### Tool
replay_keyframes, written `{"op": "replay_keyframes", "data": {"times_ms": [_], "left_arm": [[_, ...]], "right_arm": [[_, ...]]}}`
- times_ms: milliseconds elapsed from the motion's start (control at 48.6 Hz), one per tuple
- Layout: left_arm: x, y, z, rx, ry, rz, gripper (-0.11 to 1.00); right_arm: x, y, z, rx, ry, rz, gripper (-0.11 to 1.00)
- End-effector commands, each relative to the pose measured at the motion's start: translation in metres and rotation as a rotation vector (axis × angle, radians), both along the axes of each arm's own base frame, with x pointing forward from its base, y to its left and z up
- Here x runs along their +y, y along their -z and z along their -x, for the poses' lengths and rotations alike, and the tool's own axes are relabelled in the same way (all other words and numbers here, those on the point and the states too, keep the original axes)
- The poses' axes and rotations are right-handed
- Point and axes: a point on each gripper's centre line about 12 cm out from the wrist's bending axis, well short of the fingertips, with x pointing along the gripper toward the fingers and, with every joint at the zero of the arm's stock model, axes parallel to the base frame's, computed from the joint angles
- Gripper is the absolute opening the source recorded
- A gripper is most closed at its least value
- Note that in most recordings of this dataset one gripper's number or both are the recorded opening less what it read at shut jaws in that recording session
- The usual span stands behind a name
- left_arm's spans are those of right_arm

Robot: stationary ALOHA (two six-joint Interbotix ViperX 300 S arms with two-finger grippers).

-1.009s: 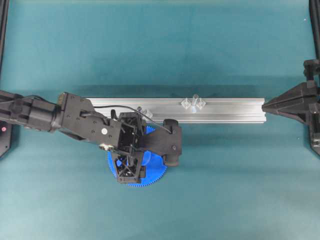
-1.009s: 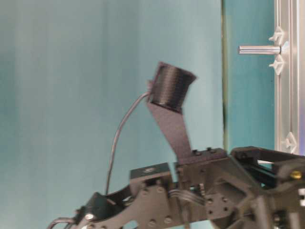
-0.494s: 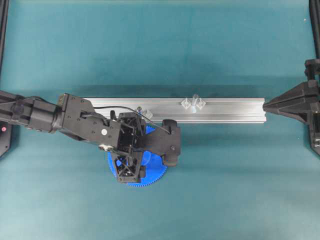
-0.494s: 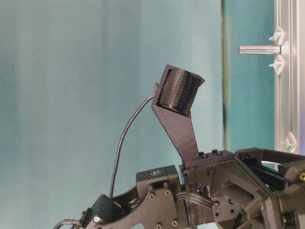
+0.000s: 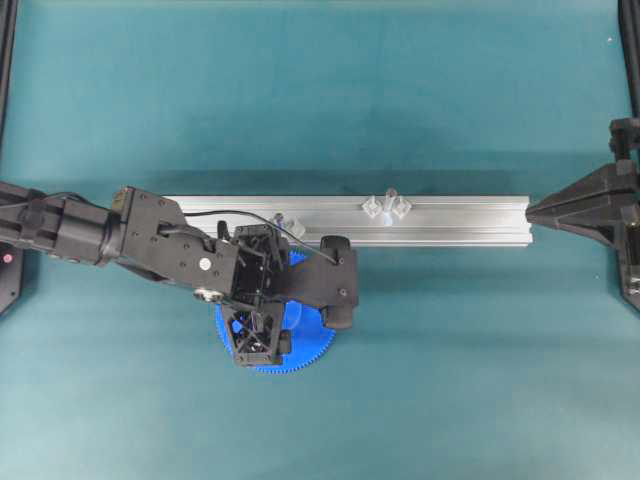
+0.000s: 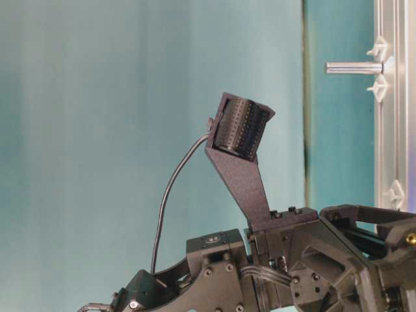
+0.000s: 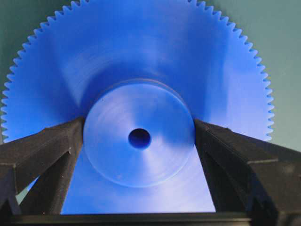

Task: Insert the large gear onto the shaft.
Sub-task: 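Close the left gripper on the blue gear's hub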

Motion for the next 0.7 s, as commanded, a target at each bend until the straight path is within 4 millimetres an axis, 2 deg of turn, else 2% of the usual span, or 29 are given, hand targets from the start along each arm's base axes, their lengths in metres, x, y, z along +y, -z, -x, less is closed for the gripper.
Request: {"op": "replay_keyframes", "data": {"times_ms": [0, 391, 453, 556, 679], "left_arm": [[-0.0018, -0.0039, 0.0, -0.011, 0.003, 0.001, 0.94], [-0.002, -0.0016, 0.0035, 0.011, -0.001, 0.001, 0.93], [-0.0019, -0.0013, 0.0042, 0.023, -0.002, -0.001, 0.9], [-0.001, -0.0011, 0.006, 0.047, -0.002, -0.005, 0.76], [-0.0008, -0.0032, 0.0065, 0.05, -0.001, -0.007, 0.76]], "right_arm": [[-0.0004, -0.0047, -0.002, -0.017, 0.004, -0.005, 0.04], [-0.0004, -0.004, -0.0019, -0.015, 0.004, -0.007, 0.04], [-0.0004, -0.0034, -0.0018, -0.014, 0.004, -0.007, 0.04], [-0.0004, -0.0036, -0.0016, -0.018, 0.005, -0.007, 0.04], [-0.0004, -0.0043, -0.0022, -0.026, 0.005, -0.007, 0.04]]}}
